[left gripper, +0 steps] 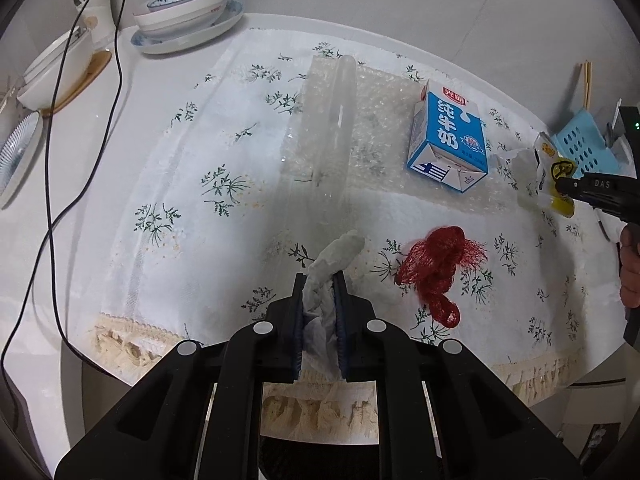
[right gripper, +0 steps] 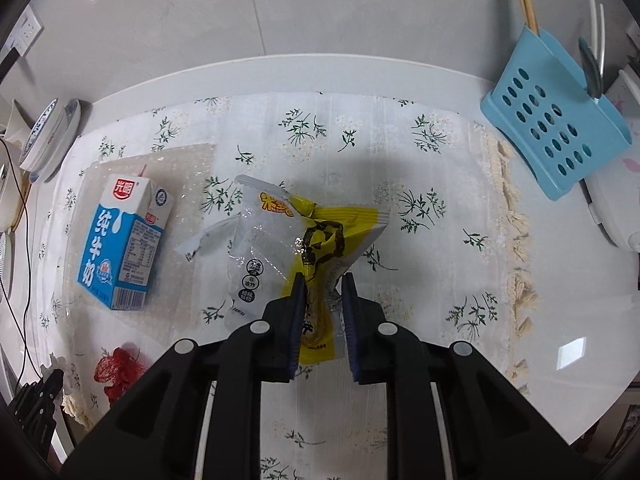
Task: Collect trash
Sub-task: 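Carry the white tissue and yellow snack bag down over the trash bin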
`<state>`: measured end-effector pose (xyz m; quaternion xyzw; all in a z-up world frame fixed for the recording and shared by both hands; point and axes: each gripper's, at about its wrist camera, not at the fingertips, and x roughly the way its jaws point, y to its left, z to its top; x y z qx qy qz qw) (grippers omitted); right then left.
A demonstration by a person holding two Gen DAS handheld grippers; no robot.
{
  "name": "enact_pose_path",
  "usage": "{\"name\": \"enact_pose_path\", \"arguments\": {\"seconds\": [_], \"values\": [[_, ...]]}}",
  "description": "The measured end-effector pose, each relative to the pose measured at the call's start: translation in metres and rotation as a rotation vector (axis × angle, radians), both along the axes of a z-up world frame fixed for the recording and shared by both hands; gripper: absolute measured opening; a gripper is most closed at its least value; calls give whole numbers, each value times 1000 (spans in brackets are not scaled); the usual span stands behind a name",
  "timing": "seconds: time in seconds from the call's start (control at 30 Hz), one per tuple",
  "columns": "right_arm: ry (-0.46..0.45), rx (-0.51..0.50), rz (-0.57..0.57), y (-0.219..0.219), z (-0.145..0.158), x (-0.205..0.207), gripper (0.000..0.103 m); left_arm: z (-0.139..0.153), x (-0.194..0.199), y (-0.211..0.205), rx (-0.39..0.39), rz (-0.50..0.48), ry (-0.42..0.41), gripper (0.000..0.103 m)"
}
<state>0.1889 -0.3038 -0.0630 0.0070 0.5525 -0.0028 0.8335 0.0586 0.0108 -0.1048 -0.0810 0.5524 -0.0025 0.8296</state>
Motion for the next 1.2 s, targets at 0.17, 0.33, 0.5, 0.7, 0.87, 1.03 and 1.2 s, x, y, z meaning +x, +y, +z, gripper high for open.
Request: {"name": "enact_pose_path", "arguments": {"seconds": [0.17,0.33,0.5,0.7,0.87,1.03,1.2], "values": [[-28,5,-8,-1,13,-18,17,7,-8,1,-1,-16,-13,12],[-53,11,-20,0,25,-36,17,17,-16,0,0,-40,-28,12],[-74,25,-29,4,35,-59,17,27,-24,-2,2,-66,-45,12],[-106,37,-29,10,47,-97,17,42,-42,-2,-4,-95,-71,12],[-134,48,-23,20,56,-134,17,52,-61,-1,-6,-120,-88,12],[-155,59,-14,31,61,-169,16,57,-80,-1,-12,-143,-97,12],[-169,70,-3,42,62,-198,16,59,-98,-2,-18,-162,-104,12]]}}
